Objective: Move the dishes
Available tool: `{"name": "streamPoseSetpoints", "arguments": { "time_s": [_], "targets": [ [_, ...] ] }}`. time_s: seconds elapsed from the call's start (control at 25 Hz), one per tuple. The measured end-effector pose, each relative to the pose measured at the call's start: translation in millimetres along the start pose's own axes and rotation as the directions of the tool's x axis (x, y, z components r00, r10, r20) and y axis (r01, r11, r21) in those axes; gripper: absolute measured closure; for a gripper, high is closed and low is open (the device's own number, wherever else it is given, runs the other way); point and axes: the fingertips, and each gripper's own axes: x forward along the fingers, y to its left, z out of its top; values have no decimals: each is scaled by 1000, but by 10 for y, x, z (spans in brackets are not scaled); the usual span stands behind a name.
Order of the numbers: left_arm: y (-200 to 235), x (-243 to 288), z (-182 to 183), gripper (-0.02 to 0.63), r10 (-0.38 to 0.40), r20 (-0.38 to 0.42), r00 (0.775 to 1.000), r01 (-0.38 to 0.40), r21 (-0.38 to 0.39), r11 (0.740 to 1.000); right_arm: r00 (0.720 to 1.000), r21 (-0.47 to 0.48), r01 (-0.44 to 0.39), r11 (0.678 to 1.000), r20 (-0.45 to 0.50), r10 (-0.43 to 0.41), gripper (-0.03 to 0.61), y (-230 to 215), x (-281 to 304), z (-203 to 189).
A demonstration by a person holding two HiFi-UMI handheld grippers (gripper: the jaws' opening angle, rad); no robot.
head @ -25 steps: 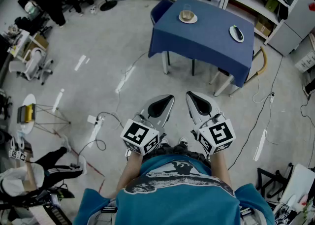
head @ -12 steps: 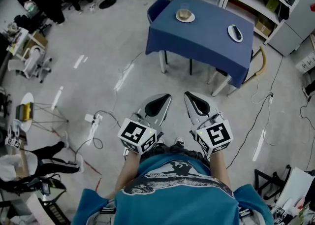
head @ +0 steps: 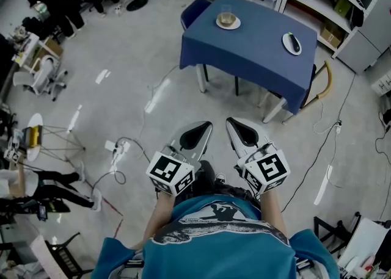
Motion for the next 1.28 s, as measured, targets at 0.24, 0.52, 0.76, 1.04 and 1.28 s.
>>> {"name": "streamPoseSetpoints", "arguments": {
  "time_s": [0.24,0.52,0.76,1.04,1.28],
  "targets": [
    [82,200,43,595,2,-12,1000,-2,11,1000,1000,8,1,1000,3,-1,575,-233,106,-2],
    [451,502,3,595,-10,-30,1000,10,4,1000,1000,29,17,999,-3,-17,575,-563,483,-58],
    [1099,868,136,595,-47,-25,999,47,-1,999,998,26,58,998,-27,-58,574,-888,1123,-25],
    [1891,1344,524,595,-114,-13,993,114,5,993,992,55,123,991,-43,-121,572,-1311,1932,200],
    [2512,1672,606,595,-166,-40,985,166,-7,986,982,64,177,982,-77,-172,572,-1583,2543,206]
  ]
}}
